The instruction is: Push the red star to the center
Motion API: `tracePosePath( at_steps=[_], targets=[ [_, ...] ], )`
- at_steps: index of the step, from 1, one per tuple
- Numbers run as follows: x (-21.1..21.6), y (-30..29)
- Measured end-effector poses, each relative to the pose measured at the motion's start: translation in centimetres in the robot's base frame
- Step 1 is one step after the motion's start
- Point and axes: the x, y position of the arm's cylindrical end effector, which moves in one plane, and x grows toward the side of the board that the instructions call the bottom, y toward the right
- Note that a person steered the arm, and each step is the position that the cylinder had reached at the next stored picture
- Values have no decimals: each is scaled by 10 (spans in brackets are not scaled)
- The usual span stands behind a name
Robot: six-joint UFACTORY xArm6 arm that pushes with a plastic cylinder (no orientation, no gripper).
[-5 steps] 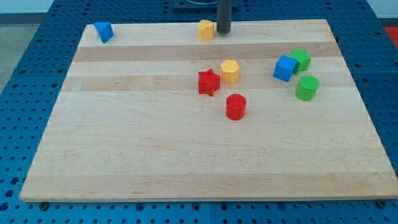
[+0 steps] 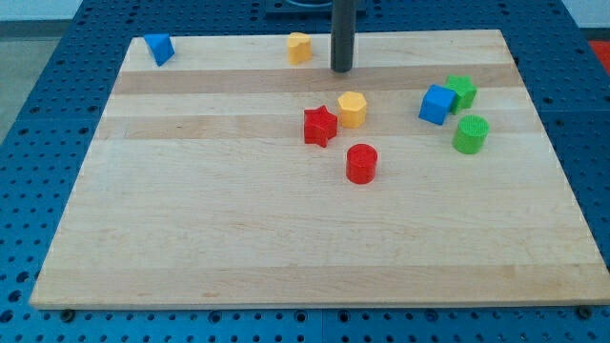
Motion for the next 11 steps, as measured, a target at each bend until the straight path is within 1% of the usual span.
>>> tracePosePath(
  at_steps=[1,2,3,4,10,11],
  targets=[
    [12,-33],
    [12,-33],
    [22,-33],
    [67,-33],
    [71,-33],
    [87,-11]
  ],
)
